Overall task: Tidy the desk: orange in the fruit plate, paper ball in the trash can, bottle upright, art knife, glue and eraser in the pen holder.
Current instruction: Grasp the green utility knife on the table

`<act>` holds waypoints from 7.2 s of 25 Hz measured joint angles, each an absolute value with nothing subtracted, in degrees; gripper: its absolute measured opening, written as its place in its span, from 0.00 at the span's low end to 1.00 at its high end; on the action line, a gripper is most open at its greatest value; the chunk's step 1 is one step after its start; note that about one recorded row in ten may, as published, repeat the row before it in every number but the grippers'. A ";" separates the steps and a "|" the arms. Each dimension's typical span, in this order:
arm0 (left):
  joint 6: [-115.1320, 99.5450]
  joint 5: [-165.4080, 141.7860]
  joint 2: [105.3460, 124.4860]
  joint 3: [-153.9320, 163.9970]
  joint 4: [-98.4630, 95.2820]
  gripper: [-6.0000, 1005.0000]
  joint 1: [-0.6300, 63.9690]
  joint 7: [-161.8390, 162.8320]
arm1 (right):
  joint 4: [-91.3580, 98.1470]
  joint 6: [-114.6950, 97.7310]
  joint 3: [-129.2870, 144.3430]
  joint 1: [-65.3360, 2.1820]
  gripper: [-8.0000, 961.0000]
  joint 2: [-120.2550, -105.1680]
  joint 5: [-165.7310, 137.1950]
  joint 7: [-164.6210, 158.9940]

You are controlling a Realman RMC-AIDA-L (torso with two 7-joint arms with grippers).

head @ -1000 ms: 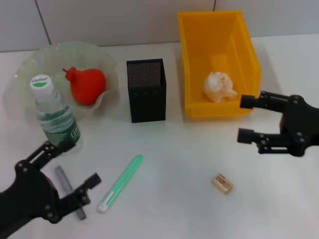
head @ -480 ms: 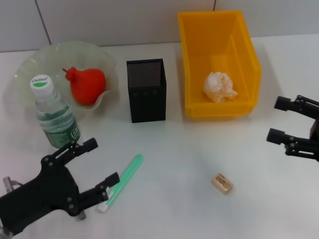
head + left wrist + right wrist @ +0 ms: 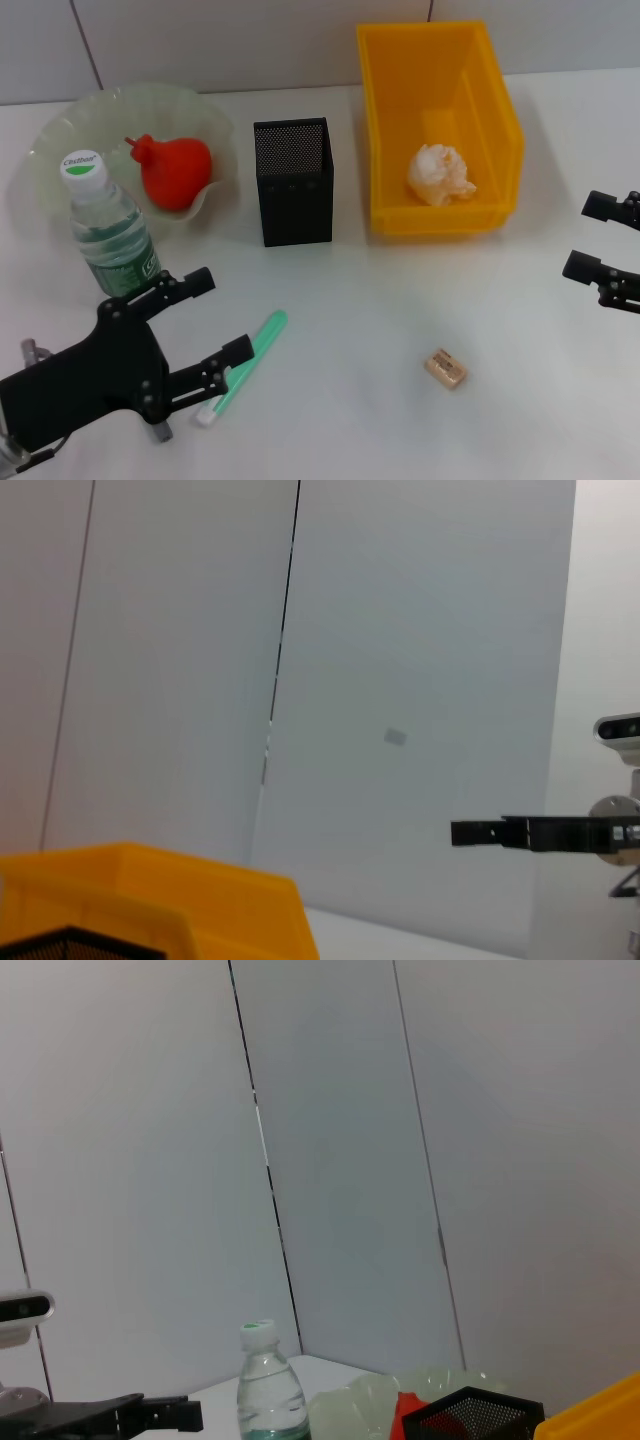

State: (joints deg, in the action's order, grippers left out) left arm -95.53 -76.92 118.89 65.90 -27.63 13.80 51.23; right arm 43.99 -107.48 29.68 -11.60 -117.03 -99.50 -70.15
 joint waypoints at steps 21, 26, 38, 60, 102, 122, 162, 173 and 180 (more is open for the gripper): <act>-61.70 -122.17 118.46 98.54 -101.44 0.80 3.23 134.99 | 43.18 -106.31 29.74 -12.02 0.87 -116.81 -100.99 -69.85; -68.85 -135.23 118.65 99.01 -104.28 0.80 10.12 152.14 | 43.15 -106.29 29.85 -11.91 0.87 -116.66 -101.11 -69.82; -84.76 -147.41 119.09 99.88 -104.25 0.79 23.42 164.72 | 42.89 -106.22 29.73 -12.64 0.87 -116.45 -102.49 -69.78; -86.52 -150.10 119.18 104.75 -94.52 0.79 28.73 164.89 | 41.28 -106.34 30.08 -12.38 0.87 -117.09 -102.83 -69.78; -86.28 -150.20 119.18 108.40 -84.76 0.67 30.73 164.84 | 40.25 -106.53 30.15 -11.49 0.87 -117.42 -103.27 -68.20; -80.52 -149.77 119.18 108.12 -79.97 0.60 34.92 164.88 | 40.25 -106.80 30.15 -11.63 0.87 -117.42 -103.27 -68.20; -76.71 -149.51 119.18 110.50 -75.59 0.38 36.74 164.39 | 40.16 -106.99 30.14 -11.42 0.87 -117.51 -103.27 -68.20; -76.98 -148.79 119.18 110.52 -74.34 0.35 36.92 164.37 | 40.11 -107.14 30.17 -11.34 0.87 -117.65 -103.27 -68.21; -77.01 -148.79 119.18 110.60 -74.26 0.35 37.03 164.31 | 40.08 -107.28 30.24 -11.17 0.87 -117.68 -103.27 -68.21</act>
State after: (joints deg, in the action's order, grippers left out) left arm -77.01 -148.79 119.18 110.60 -74.26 37.03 164.31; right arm 40.08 -107.28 30.24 -11.17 -117.68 -103.27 -68.21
